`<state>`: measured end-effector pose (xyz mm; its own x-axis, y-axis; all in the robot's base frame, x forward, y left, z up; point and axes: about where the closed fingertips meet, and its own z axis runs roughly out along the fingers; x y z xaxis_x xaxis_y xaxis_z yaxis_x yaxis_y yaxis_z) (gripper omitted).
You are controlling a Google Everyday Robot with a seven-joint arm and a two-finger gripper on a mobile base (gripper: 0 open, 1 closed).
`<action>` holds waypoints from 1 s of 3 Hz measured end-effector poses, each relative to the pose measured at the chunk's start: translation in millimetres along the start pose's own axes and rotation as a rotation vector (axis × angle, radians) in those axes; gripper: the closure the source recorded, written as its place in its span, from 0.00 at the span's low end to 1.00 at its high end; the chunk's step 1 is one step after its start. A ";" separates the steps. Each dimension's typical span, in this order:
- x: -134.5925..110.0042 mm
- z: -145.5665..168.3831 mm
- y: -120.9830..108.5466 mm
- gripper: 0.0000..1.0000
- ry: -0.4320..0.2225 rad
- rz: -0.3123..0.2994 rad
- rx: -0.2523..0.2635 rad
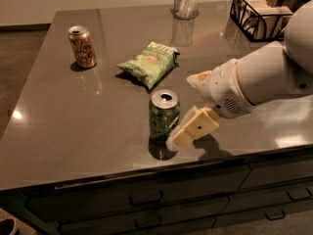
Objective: Knock green can over
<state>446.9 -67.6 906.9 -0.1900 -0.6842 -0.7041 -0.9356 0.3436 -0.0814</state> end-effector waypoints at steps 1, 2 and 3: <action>-12.3 10.6 3.3 0.00 -0.032 0.004 0.013; -23.8 19.1 6.1 0.18 -0.051 0.004 0.017; -28.5 25.1 6.6 0.41 -0.065 0.018 0.012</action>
Offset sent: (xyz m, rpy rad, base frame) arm 0.0097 0.0452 0.0008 0.0712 -0.0288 -0.0158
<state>453.6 -29.7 908.8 -0.1870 -0.6348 -0.7497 -0.9285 0.3635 -0.0762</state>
